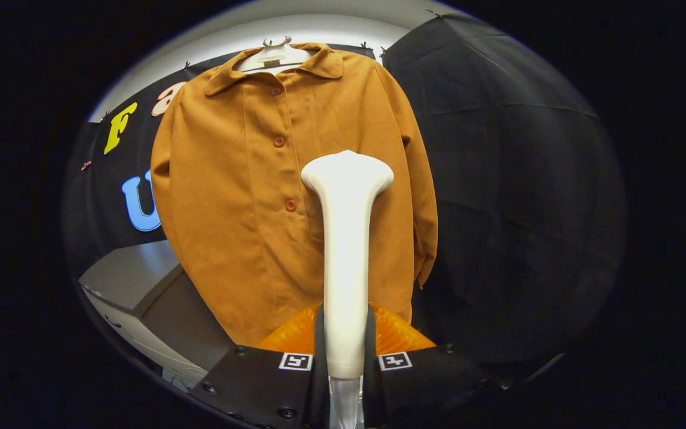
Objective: Iron the clothes twice with a garment steamer, once on the left side and once on the right side.
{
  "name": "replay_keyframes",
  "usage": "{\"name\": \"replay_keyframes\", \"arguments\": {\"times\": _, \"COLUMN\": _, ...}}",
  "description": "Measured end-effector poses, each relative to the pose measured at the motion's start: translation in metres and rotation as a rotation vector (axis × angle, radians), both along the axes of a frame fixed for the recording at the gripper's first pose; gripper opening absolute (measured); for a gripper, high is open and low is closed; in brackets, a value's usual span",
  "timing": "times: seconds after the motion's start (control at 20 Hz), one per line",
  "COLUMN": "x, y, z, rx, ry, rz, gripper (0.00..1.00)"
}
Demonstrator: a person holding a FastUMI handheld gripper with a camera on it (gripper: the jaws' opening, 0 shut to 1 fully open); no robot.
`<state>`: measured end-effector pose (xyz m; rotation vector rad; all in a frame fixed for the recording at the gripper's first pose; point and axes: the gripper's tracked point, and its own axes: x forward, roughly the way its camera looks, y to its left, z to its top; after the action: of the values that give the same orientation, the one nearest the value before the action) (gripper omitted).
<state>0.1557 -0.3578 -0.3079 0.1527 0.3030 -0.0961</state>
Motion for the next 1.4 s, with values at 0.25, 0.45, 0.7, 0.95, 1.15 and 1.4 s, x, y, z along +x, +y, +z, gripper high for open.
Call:
{"name": "replay_keyframes", "arguments": {"times": 0.25, "x": -0.023, "y": 0.002, "z": -0.047, "rx": -0.004, "ry": 0.102, "rz": -0.016, "gripper": 0.25}}
{"name": "replay_keyframes", "arguments": {"times": 0.45, "x": -0.046, "y": 0.003, "z": -0.075, "rx": -0.001, "ry": 0.167, "rz": -0.043, "gripper": 0.25}}
{"name": "replay_keyframes", "arguments": {"times": 0.7, "x": -0.076, "y": 0.012, "z": -0.095, "rx": -0.001, "ry": 0.225, "rz": -0.06, "gripper": 0.25}}
{"name": "replay_keyframes", "arguments": {"times": 0.95, "x": -0.102, "y": 0.037, "z": -0.079, "rx": -0.01, "ry": 0.217, "rz": -0.046, "gripper": 0.26}}
{"name": "replay_keyframes", "arguments": {"times": 1.15, "x": -0.11, "y": 0.06, "z": -0.044, "rx": -0.025, "ry": 0.162, "rz": -0.032, "gripper": 0.25}}
{"name": "replay_keyframes", "arguments": {"times": 1.4, "x": -0.103, "y": 0.086, "z": 0.021, "rx": -0.028, "ry": 0.056, "rz": -0.017, "gripper": 0.25}}
